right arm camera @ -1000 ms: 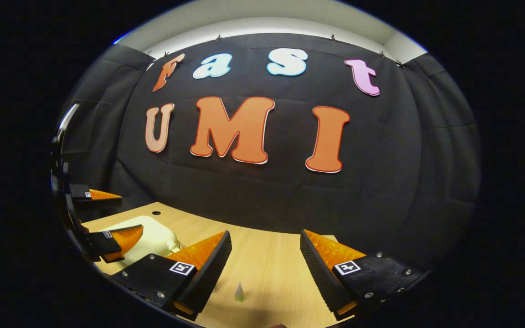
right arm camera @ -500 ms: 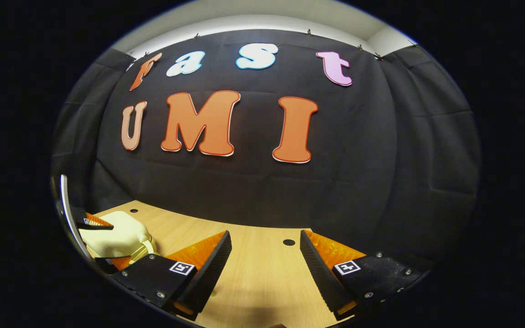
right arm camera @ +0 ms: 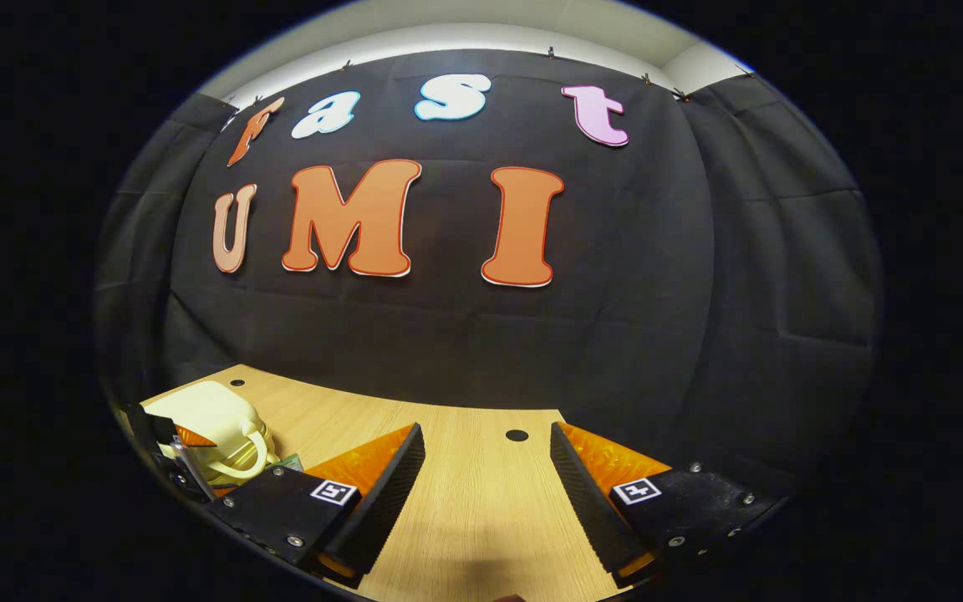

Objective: First open the suitcase, pack the skin care products into it, and then close the suitcase.

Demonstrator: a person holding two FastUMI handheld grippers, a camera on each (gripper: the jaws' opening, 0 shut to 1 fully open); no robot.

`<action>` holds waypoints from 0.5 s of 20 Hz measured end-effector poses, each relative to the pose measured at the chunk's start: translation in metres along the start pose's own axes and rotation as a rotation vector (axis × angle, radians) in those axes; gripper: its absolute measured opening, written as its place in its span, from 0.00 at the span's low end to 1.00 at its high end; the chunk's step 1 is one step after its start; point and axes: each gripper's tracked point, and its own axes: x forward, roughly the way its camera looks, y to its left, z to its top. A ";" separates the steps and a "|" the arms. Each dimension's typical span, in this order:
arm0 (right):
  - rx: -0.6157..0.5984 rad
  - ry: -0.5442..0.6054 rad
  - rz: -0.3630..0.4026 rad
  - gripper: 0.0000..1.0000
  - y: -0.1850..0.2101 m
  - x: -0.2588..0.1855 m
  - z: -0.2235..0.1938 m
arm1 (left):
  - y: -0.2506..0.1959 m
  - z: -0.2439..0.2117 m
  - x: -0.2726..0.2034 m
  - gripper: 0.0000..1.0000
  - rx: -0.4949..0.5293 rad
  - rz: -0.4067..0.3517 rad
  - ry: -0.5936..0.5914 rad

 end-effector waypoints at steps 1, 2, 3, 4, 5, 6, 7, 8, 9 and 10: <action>0.000 0.000 0.002 0.96 -0.001 -0.001 0.000 | -0.004 0.000 0.004 0.82 0.025 -0.001 0.005; 0.002 -0.001 0.007 0.96 -0.001 -0.001 0.000 | -0.004 0.001 0.006 0.81 0.052 0.007 0.001; 0.002 -0.003 0.010 0.96 -0.002 -0.002 -0.001 | -0.002 0.004 0.009 0.70 0.092 0.023 0.001; 0.003 -0.002 0.015 0.95 -0.002 -0.003 -0.001 | -0.003 0.007 0.011 0.51 0.105 0.010 -0.011; 0.002 -0.003 0.018 0.96 -0.001 -0.002 0.000 | -0.002 0.002 0.014 0.33 0.095 0.014 0.021; 0.001 -0.004 0.022 0.96 -0.001 -0.003 0.000 | 0.000 0.007 0.002 0.14 0.069 0.025 0.010; 0.000 -0.005 0.025 0.96 -0.002 -0.005 -0.001 | 0.002 0.004 0.010 0.04 0.019 0.021 0.019; 0.001 -0.006 0.029 0.96 -0.001 -0.005 0.000 | 0.005 0.004 0.001 0.04 -0.040 0.015 0.014; 0.002 -0.004 0.036 0.96 -0.001 -0.006 -0.002 | 0.012 0.006 -0.003 0.04 -0.096 0.031 0.009; 0.001 0.000 0.045 0.96 0.001 -0.007 -0.003 | 0.024 0.008 -0.005 0.04 -0.141 0.057 -0.002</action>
